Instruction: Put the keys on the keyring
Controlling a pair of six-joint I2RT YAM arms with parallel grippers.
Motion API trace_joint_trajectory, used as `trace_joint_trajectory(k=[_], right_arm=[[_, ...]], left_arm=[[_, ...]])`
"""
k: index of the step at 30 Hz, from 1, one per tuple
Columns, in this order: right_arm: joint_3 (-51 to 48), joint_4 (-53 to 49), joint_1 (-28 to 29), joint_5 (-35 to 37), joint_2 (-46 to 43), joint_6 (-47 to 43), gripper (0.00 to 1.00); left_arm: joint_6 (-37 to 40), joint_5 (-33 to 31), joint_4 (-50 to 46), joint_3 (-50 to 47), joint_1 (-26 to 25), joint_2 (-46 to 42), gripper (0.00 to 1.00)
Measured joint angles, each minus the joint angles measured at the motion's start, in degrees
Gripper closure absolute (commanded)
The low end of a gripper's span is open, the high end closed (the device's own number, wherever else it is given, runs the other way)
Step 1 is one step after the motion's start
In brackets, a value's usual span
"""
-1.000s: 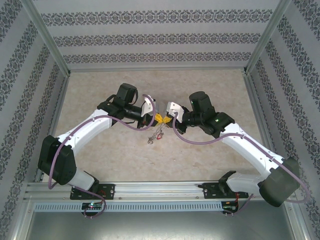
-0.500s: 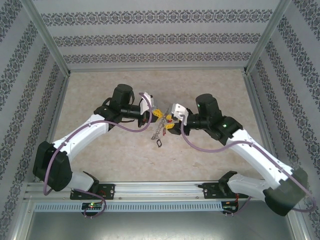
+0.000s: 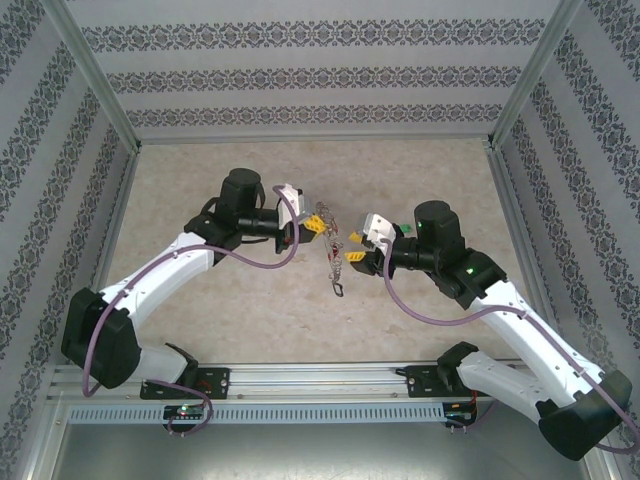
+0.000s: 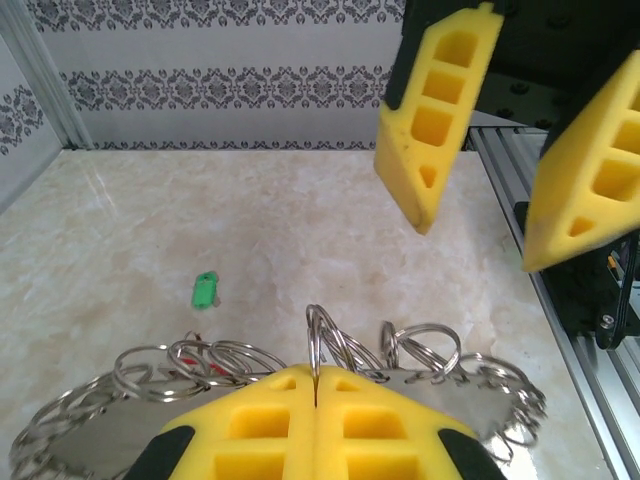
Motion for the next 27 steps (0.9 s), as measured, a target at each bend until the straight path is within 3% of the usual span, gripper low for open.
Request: trace_joint_trajectory(k=[15,20,27], right_arm=[[-0.7,1.2,2.4,1.6,-2.4,-3.3,0.64],[-0.6,1.1,3.6,3.1,-0.3,-5.7,0.69],[-0.6,1.3,4.3,5.6,0.1,-8.1,0.65]], left_arm=[[18.8,-7.3,-1.3,-2.2,-5.7,-5.2,1.0],[23.1,-7.7,-1.1,-3.4,-5.9,-6.4,1.0],[26.2,-7.7,-1.9,-3.4,-5.9,-6.4,1.0]])
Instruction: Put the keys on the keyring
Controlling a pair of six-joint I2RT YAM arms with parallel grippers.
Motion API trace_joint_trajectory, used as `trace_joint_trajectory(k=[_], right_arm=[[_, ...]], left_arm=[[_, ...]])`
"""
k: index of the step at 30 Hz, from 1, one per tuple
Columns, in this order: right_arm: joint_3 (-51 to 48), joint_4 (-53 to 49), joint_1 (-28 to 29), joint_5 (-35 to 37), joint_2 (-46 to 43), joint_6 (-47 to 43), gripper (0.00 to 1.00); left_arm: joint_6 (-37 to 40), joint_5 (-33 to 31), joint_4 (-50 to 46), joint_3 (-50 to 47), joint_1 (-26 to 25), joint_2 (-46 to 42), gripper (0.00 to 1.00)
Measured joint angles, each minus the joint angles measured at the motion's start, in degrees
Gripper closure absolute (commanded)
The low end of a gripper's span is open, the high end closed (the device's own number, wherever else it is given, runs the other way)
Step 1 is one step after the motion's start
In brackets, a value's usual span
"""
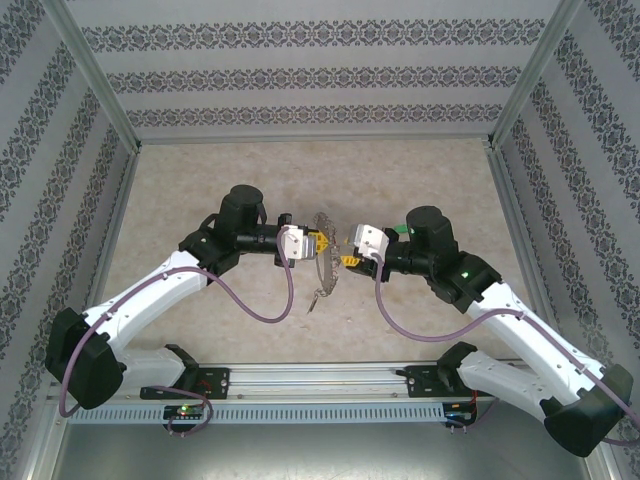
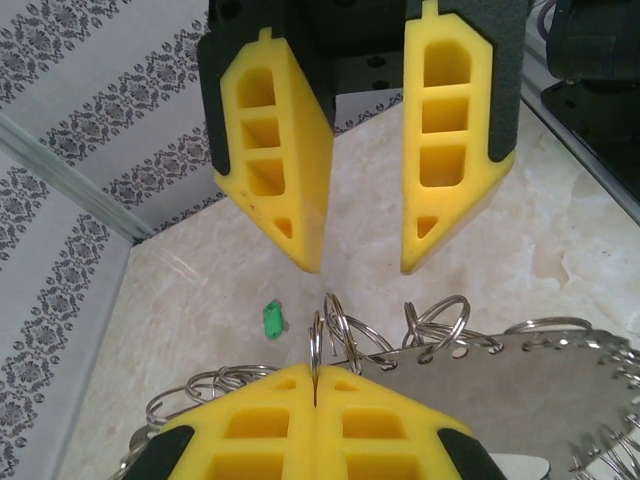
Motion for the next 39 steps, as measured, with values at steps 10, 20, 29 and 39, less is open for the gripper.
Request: trace_joint_trajectory(k=[10,20,29,39], right_arm=[[0.0,0.1,0.0,1.6,-0.8,-1.4,0.69],[2.0,-0.2,2.0,-1.4,3.5,-0.5,0.93],[1.2,0.2,3.3,-1.9,3.3,0.4,0.91],[-2.6,1.2,-1.2,-3.3,-5.2,3.9,0.91]], left_arm=[[0.8,0.0,-0.8,0.0,-0.3,0.0,1.0],[-2.7,-0.1,0.3,0.0,-0.4,0.1,1.0],[-8.1,0.7,3.9,0.0,-0.4,1.2,1.0],[-17.1,0.9,12.6,-0.8,-0.3,2.5,1.0]])
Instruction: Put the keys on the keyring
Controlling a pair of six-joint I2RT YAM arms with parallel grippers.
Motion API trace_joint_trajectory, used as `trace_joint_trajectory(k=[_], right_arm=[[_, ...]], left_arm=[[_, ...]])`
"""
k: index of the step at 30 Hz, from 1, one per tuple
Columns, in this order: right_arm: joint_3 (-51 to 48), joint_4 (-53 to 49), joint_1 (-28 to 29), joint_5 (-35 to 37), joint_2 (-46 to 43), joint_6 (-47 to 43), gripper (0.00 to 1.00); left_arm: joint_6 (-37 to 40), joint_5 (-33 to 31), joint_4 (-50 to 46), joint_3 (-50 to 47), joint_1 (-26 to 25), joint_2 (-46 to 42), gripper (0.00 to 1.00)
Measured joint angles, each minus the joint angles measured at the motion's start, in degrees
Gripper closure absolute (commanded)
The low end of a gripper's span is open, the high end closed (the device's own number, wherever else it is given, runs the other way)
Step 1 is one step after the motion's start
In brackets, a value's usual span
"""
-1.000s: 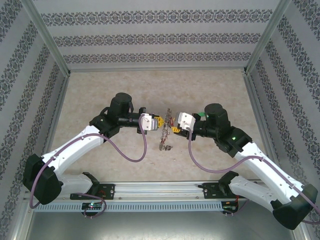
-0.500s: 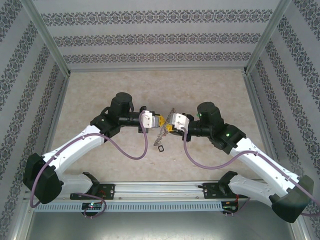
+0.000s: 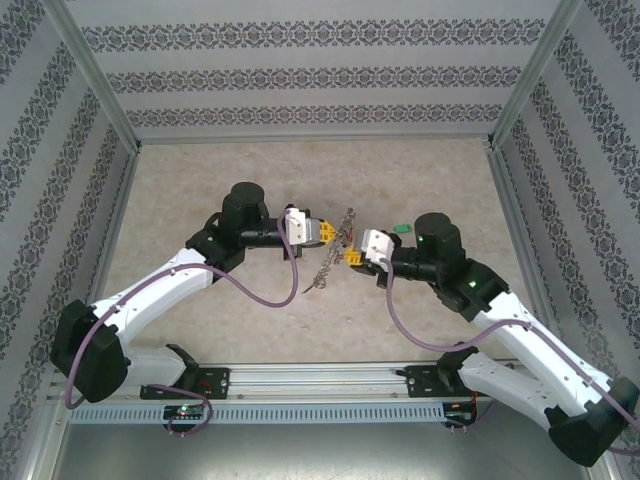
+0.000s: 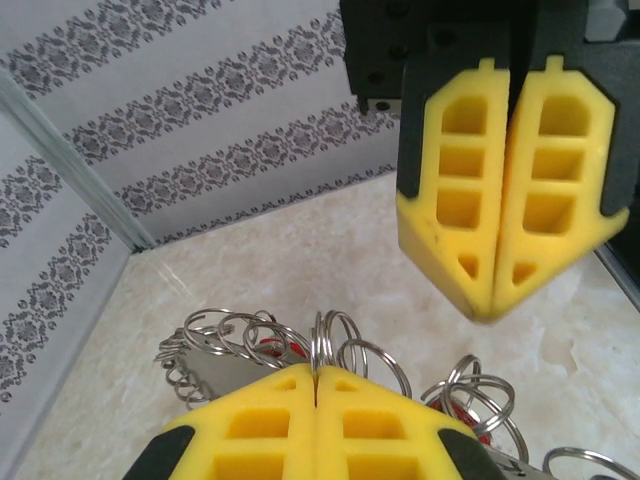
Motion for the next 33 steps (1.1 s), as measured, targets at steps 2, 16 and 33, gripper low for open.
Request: trace_joint_trajectory(k=[2,16,33], right_arm=[[-0.8,0.6,-2.0,0.0,-2.2,1.3,0.89],[0.6,4.7,-14.3,-5.3,0.7,7.1,0.9],[2.6,4.1,-7.4,-8.8,5.3,3.6,0.82]], left_arm=[[-2.8,0.5,3.0,-0.8,0.1,0.2,1.0],[-13.4,7.8,12.5,-0.8,0.1,3.3,1.0],[-17.2,8.6,16.7,-0.5,0.4,5.4,1.0]])
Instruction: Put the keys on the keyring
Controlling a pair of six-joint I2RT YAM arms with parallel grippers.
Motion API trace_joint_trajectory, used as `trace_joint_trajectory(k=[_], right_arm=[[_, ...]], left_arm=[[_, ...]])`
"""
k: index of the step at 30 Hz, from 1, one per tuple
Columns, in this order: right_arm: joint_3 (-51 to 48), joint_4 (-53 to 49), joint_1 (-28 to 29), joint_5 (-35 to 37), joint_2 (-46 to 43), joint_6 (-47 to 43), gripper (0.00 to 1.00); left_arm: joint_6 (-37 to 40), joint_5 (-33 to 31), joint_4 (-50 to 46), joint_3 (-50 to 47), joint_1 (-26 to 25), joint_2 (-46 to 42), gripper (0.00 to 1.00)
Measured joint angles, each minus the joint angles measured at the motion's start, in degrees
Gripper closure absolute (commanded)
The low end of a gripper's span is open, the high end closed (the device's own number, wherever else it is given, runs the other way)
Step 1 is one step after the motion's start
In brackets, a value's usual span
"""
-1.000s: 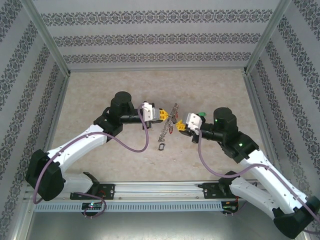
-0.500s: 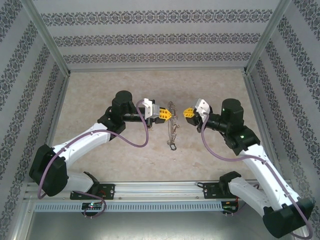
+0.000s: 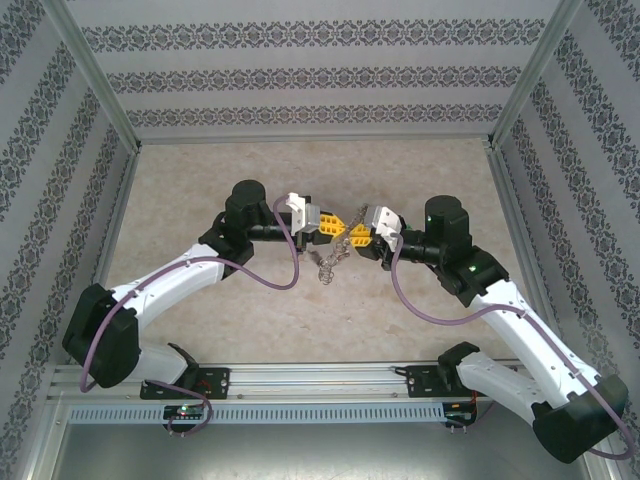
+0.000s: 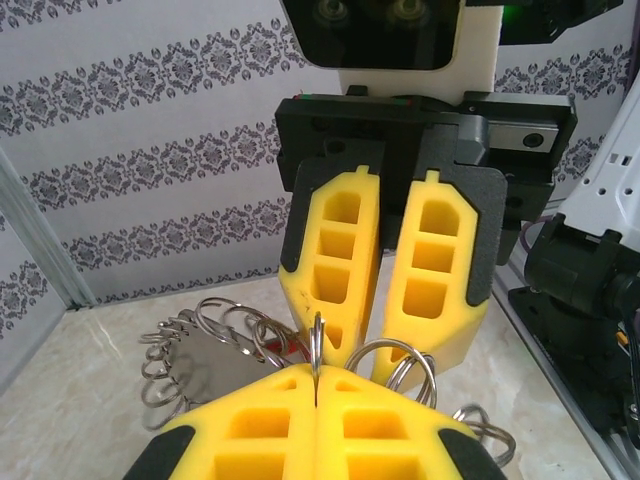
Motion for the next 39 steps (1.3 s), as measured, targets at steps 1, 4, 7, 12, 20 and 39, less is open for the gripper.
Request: trace_joint_trajectory(k=[1,4,7,12,20,39], right_arm=[[0.0,-0.1,0.0,0.1,-0.2,0.0,0.8],[-0.1,-0.1,0.0,1.5,-1.3,0.1,0.76],[-0.2,-0.1,-0.2,2.6,-2.4,0.1,0.76],[-1.4,0.8,-1.6,3.1,-3.8,1.1,0.76],[-1.5,3.2,-2.2,3.0,-3.6,3.3,0.72],[-0.3,4.4,-2.8,-1.7,0.7,4.5,0.79]], left_arm=[[0.0,0.0,0.0,0.2,0.0,0.2,1.0],[0.0,0.0,0.1,0.6,0.0,0.3,1.0],[0.0,0.0,0.2,0.6,0.0,0.4,1.0],[0.0,0.0,0.2,0.6,0.0,0.4,1.0],[0.0,0.8,0.2,0.7,0.0,0.4,1.0],[0.3,2.7,-0.9,1.8,0.0,0.4,1.0]])
